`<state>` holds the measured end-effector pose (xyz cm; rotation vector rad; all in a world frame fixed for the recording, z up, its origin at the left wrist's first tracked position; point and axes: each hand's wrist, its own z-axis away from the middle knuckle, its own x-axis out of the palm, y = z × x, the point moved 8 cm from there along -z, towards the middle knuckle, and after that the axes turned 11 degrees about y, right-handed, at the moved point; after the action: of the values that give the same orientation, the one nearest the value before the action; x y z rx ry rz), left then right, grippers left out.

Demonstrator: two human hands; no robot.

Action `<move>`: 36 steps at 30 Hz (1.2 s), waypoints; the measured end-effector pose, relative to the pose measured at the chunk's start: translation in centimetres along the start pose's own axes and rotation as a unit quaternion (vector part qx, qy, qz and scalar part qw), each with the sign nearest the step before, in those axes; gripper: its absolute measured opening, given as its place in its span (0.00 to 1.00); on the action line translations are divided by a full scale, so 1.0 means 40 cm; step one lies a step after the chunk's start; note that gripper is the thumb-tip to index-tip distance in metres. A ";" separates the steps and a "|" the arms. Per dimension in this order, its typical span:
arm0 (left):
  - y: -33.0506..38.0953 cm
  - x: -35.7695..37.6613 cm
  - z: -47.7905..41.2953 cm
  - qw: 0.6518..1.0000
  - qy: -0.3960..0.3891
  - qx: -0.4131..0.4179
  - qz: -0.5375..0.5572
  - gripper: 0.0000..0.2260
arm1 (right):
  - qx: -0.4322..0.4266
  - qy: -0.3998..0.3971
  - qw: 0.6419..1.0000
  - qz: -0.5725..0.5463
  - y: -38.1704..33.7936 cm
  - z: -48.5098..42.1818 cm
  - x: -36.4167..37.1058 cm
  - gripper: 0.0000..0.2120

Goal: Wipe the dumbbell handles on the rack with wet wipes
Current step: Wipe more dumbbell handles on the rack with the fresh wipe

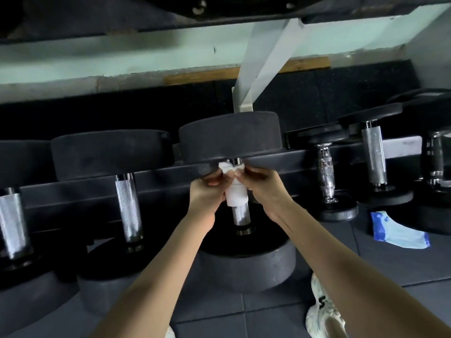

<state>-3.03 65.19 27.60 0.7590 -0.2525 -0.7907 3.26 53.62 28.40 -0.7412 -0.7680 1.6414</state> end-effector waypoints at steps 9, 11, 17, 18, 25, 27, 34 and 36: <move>-0.049 -0.018 0.030 0.981 -0.092 0.022 -0.170 0.01 | -0.005 -0.115 0.974 0.194 0.041 0.060 -0.027 0.11; -0.056 -0.018 0.034 0.967 -0.114 0.040 -0.226 0.02 | 0.000 -0.130 0.960 0.246 0.058 0.069 -0.035 0.06; -0.074 -0.018 0.036 0.911 -0.133 0.097 -0.379 0.11 | -0.029 -0.152 0.894 0.421 0.097 0.057 -0.039 0.20; -0.077 -0.016 0.036 0.903 -0.134 0.097 -0.397 0.11 | -0.030 -0.147 0.892 0.427 0.095 0.060 -0.040 0.21; -0.050 -0.023 0.057 0.837 -0.112 0.161 -0.511 0.13 | -0.016 -0.074 0.928 0.365 0.039 0.109 -0.082 0.10; 0.009 -0.023 0.094 0.831 -0.083 0.197 -0.513 0.12 | 0.005 -0.045 0.960 0.277 0.015 0.150 -0.109 0.06; 0.084 0.022 0.262 0.973 -0.055 0.039 -0.221 0.10 | 0.058 -0.021 0.995 0.082 -0.078 0.230 -0.274 0.09; 0.075 0.067 0.301 0.986 -0.051 0.006 -0.158 0.12 | 0.072 -0.028 0.994 0.073 -0.097 0.232 -0.342 0.07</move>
<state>-5.20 58.40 38.09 0.7812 -0.2317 -1.1303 0.50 39.90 38.03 -0.6638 -0.6395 1.8350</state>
